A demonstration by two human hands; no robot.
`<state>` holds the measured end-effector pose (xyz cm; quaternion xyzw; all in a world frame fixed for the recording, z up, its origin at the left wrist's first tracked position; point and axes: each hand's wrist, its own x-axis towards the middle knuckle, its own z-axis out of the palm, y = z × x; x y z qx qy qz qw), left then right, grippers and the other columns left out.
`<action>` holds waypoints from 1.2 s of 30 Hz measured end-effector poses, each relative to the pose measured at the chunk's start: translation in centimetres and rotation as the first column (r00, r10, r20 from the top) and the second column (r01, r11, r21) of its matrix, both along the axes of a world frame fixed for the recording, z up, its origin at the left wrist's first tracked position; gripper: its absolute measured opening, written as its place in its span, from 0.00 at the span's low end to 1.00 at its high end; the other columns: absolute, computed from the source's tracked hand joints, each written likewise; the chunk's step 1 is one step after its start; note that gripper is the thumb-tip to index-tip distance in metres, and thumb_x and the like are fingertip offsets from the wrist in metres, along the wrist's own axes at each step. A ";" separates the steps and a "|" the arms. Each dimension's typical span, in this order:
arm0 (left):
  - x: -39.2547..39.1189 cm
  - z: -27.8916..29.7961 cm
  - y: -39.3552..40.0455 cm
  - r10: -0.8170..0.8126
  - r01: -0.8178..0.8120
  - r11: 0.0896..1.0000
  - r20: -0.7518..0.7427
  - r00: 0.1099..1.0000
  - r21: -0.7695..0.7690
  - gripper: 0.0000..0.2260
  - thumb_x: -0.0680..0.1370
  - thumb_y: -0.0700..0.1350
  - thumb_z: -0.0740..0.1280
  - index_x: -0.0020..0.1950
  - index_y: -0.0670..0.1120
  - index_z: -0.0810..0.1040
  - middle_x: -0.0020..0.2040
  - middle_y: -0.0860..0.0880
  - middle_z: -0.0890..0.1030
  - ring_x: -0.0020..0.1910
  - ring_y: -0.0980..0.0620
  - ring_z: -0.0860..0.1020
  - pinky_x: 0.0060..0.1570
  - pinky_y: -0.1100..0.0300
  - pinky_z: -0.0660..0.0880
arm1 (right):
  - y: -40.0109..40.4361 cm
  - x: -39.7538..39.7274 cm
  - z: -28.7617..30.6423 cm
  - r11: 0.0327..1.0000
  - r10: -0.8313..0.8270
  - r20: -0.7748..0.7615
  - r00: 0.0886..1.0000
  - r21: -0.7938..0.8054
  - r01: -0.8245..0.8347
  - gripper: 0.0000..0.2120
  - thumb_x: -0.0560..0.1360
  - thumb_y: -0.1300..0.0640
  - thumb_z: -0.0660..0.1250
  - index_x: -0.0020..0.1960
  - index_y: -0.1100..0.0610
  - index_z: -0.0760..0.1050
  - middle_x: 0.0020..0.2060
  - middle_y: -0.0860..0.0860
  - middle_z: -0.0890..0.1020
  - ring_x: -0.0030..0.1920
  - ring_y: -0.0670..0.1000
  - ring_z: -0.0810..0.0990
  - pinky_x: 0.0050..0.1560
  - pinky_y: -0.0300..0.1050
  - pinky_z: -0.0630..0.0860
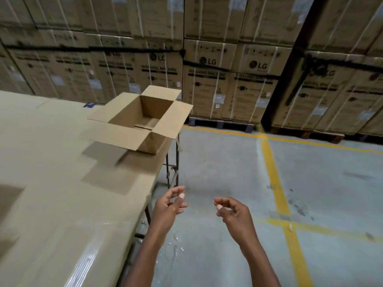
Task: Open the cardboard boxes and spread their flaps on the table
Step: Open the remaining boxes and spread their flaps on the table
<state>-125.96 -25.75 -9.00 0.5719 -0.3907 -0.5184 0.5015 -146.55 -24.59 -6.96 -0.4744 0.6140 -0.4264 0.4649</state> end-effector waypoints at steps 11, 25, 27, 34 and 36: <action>-1.1 1.4 -15.4 0.242 -0.240 0.970 0.103 0.965 -0.034 0.07 0.81 0.48 0.69 0.57 0.57 0.83 0.53 0.58 0.85 0.47 0.53 0.85 0.53 0.48 0.82 | -23.7 2.2 -0.4 0.968 0.249 0.000 0.968 -0.025 -0.249 0.11 0.78 0.65 0.68 0.48 0.51 0.84 0.41 0.47 0.86 0.39 0.46 0.82 0.40 0.36 0.76; 6.0 5.5 -29.6 0.805 -0.784 0.580 0.305 0.509 -0.223 0.07 0.81 0.44 0.69 0.54 0.57 0.83 0.51 0.58 0.85 0.48 0.52 0.83 0.47 0.58 0.79 | -49.8 11.6 4.6 0.625 0.749 -0.120 0.652 -0.197 -0.755 0.12 0.78 0.63 0.68 0.48 0.48 0.84 0.43 0.45 0.86 0.42 0.52 0.84 0.41 0.45 0.78; 7.5 5.2 -30.0 0.824 -0.816 0.532 0.363 0.435 -0.228 0.07 0.81 0.44 0.69 0.53 0.56 0.83 0.54 0.56 0.84 0.51 0.54 0.82 0.43 0.63 0.76 | -51.6 12.9 4.6 0.593 0.782 -0.098 0.616 -0.191 -0.782 0.11 0.79 0.62 0.68 0.48 0.47 0.84 0.44 0.45 0.86 0.43 0.51 0.84 0.42 0.45 0.78; 14.3 3.1 -30.5 0.676 -0.887 0.455 0.681 0.282 -0.084 0.08 0.79 0.50 0.70 0.58 0.57 0.82 0.70 0.50 0.75 0.66 0.46 0.75 0.63 0.53 0.70 | -56.0 17.2 3.6 0.533 0.830 -0.098 0.549 -0.153 -0.832 0.11 0.79 0.60 0.68 0.48 0.46 0.85 0.45 0.43 0.86 0.46 0.51 0.84 0.46 0.48 0.81; 15.9 2.2 -30.2 0.637 -0.884 0.467 0.688 0.348 0.014 0.08 0.79 0.55 0.68 0.57 0.65 0.80 0.78 0.52 0.66 0.73 0.43 0.70 0.71 0.40 0.65 | -56.8 17.8 3.2 0.505 0.848 -0.097 0.521 -0.149 -0.850 0.10 0.79 0.60 0.68 0.49 0.46 0.85 0.46 0.43 0.86 0.47 0.51 0.84 0.47 0.48 0.81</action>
